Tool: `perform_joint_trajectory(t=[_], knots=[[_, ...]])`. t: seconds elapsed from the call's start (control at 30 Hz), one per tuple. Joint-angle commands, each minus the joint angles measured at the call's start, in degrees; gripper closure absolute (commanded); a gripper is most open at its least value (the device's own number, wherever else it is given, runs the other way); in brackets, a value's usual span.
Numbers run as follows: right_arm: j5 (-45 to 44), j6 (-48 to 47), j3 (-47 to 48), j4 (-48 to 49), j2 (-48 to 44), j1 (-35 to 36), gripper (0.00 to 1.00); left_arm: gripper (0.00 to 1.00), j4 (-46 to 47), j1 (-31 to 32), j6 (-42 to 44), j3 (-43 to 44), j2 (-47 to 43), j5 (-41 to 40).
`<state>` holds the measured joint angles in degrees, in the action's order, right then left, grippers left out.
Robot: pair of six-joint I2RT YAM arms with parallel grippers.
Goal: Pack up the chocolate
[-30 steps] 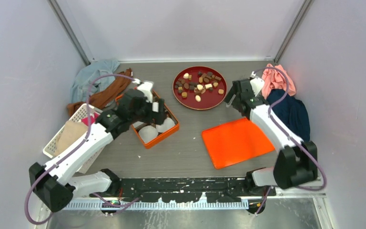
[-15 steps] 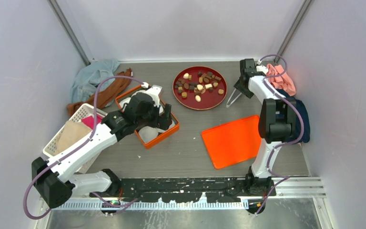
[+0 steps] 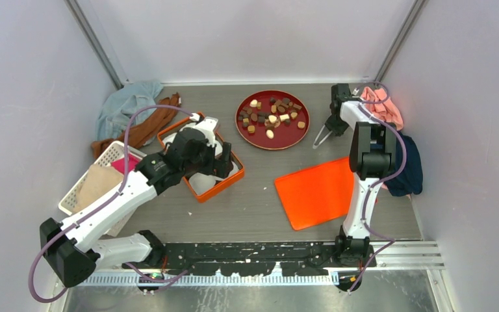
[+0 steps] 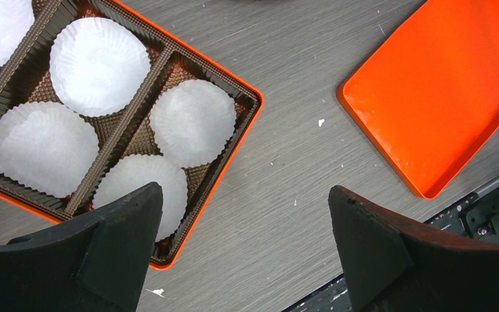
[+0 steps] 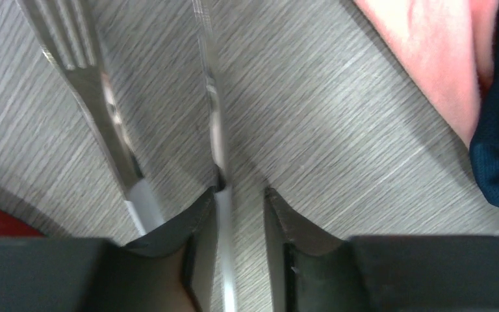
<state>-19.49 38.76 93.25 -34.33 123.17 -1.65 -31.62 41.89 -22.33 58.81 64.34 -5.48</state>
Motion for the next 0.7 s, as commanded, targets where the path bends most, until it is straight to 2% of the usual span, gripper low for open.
perform_joint_trajectory(t=[0.0,0.1,0.13,0.33,0.43,0.5,0.67], knots=[[0.40,-0.84,1.18,0.25,-2.27,-0.37,0.74,0.00,0.32,0.04,-0.61,0.24,-1.82,-1.01],[-0.24,-0.88,-0.59,0.46,-4.71,-0.37,0.96,0.00,0.48,0.04,-0.76,-0.07,-2.19,-1.12],[-0.55,-0.90,-0.92,0.30,-5.63,-0.37,0.99,0.00,0.56,0.04,-0.83,-0.14,-2.27,-1.04],[-0.89,-1.39,-1.32,-1.98,-13.37,-0.24,0.99,0.00,0.88,0.04,-0.81,0.58,-1.46,-0.03],[1.73,-0.13,-3.02,-4.13,-18.85,1.11,0.99,0.00,0.55,0.03,-0.70,1.31,-1.54,-1.09],[3.12,1.84,-6.44,-4.72,-22.96,4.73,0.99,0.00,-0.37,0.03,-1.38,1.87,-1.66,-4.49],[-1.86,8.98,-13.72,-10.03,-32.56,17.21,0.99,0.00,-1.46,-0.42,-3.05,3.50,-1.44,-12.27]])
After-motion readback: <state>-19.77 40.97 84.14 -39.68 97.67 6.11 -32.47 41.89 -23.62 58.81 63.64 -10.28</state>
